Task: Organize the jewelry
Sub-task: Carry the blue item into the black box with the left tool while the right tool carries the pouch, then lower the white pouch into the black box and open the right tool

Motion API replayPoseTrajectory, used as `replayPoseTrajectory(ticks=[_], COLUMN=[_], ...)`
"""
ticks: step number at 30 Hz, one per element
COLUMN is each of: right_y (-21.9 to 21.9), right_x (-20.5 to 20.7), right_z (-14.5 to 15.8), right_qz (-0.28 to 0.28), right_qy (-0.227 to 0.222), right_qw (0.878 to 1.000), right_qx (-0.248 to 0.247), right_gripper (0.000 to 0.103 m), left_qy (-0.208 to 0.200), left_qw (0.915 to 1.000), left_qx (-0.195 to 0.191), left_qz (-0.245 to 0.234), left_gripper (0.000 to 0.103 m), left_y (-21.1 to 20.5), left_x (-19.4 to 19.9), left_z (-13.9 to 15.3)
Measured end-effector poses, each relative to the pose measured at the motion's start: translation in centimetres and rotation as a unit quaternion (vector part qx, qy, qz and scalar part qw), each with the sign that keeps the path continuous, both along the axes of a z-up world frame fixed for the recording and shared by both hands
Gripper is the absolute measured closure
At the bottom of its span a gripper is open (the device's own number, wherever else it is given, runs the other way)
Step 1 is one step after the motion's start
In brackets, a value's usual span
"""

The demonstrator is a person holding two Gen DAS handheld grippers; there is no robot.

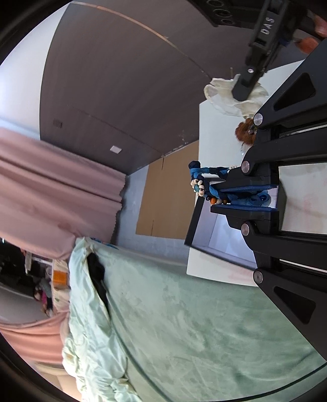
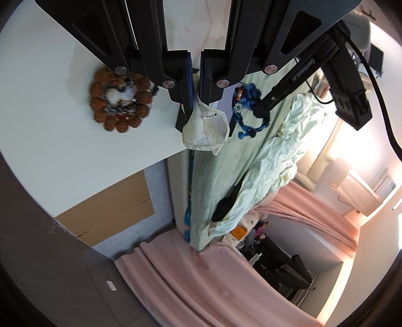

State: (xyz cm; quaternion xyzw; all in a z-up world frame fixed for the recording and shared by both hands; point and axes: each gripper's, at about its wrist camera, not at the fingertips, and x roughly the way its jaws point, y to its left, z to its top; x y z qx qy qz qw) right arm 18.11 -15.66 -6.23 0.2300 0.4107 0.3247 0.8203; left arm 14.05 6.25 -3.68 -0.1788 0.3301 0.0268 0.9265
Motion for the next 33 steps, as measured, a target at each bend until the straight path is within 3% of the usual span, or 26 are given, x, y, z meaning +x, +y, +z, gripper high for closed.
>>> replayPoseTrajectory(ticks=[2, 4, 6, 9, 13, 20, 22, 23, 24, 30, 31, 33], right_y=[0.8, 1.5, 2.2, 3.2, 4.5, 7.2, 8.0, 8.2, 8.2, 6.0, 5.6, 4.5], right_x=[0.6, 1.2, 1.9, 2.3, 2.4, 2.0, 2.0, 2.0, 1.9, 1.6, 1.5, 1.0], right_z=[-0.4, -0.7, -0.9, -1.0, -1.5, -2.2, -2.8, -3.1, -3.3, -1.9, -1.5, -0.7], right_qz=[0.007, 0.014, 0.024, 0.037, 0.05, 0.077, 0.084, 0.081, 0.073, 0.064, 0.062, 0.05], right_qy=[0.003, 0.006, 0.01, 0.011, 0.017, 0.012, 0.019, 0.024, 0.025, 0.029, 0.026, 0.017], right_qw=[1.0, 1.0, 1.0, 0.999, 0.998, 0.996, 0.996, 0.996, 0.997, 0.997, 0.997, 0.998], right_qx=[0.002, 0.006, 0.014, 0.027, 0.037, 0.043, 0.03, 0.023, 0.017, 0.026, 0.028, 0.03], right_gripper=[0.097, 0.097, 0.097, 0.097, 0.097, 0.096, 0.079, 0.058, 0.049, 0.046, 0.043, 0.025], left_qy=[0.01, 0.028, 0.032, 0.003, -0.012, -0.009, -0.009, -0.008, -0.006, -0.004, -0.004, -0.004], left_qw=[0.9997, 0.9987, 0.9967, 0.9949, 0.9952, 0.9917, 0.9911, 0.9908, 0.9907, 0.9915, 0.9919, 0.9928], left_qx=[-0.015, -0.037, -0.068, -0.086, -0.076, -0.092, -0.093, -0.094, -0.095, -0.094, -0.091, -0.086], left_qz=[0.014, 0.024, 0.03, 0.052, 0.061, 0.09, 0.095, 0.097, 0.097, 0.09, 0.088, 0.084], left_gripper=[0.092, 0.083, 0.051, 0.027, 0.025, 0.025, 0.025, 0.025, 0.025, 0.024, 0.023, 0.019], left_y=[0.8, 1.7, 2.8, 3.9, 4.6, 6.9, 7.4, 7.5, 7.6, 6.9, 6.7, 6.0], left_x=[0.8, 1.7, 2.0, 1.2, 0.6, -0.6, -0.8, -0.9, -1.0, -1.7, -1.7, -1.9], left_z=[-0.5, -1.0, -1.3, -0.7, 0.3, 0.4, 0.4, 0.4, 0.4, 0.7, 0.7, 0.7])
